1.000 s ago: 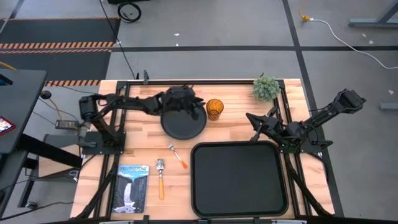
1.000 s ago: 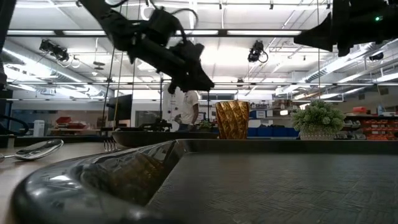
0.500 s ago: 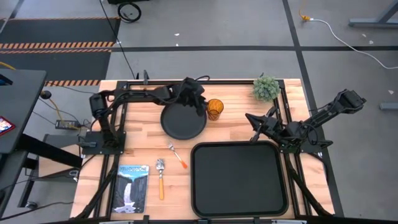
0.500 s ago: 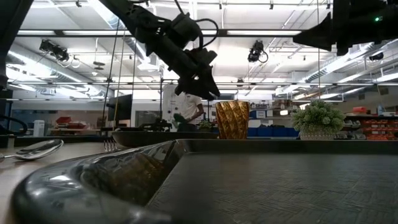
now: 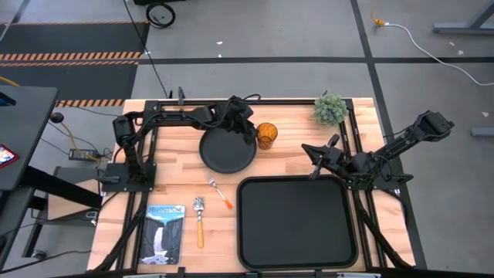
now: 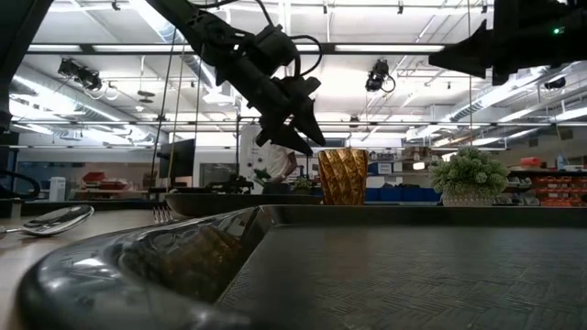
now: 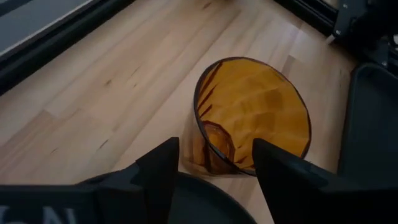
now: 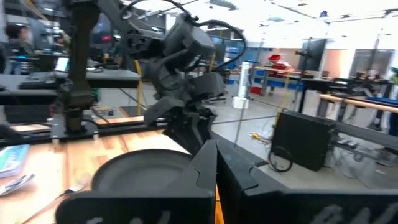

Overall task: Pick and place plate/cup/fork/spoon on tray
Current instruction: Put the orange cup to the top right of the black serving tray

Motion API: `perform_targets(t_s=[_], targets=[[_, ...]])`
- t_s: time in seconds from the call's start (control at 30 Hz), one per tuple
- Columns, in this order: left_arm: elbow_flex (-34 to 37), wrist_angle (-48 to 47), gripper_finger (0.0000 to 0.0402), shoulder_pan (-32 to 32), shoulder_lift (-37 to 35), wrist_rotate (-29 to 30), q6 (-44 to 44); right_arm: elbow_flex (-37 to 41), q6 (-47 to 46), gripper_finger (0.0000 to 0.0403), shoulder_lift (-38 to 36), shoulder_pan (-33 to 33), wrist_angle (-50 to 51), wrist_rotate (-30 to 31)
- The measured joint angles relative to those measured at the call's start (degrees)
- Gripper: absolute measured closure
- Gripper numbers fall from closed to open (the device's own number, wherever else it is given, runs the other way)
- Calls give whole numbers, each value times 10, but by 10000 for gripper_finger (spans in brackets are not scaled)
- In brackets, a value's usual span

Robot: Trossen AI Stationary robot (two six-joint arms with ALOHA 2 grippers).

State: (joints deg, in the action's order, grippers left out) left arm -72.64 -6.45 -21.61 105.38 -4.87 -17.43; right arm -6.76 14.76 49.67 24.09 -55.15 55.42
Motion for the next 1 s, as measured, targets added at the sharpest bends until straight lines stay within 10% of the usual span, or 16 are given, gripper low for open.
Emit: perform_targets(t_s=[0.5,1.0], targets=[[-176,-201,192,18,18,113,67,0,-11,396,14,-38,-19,-40],[-351,-368,218,-7,147,11,91,0,-16,396,17,-51,-16,-67]])
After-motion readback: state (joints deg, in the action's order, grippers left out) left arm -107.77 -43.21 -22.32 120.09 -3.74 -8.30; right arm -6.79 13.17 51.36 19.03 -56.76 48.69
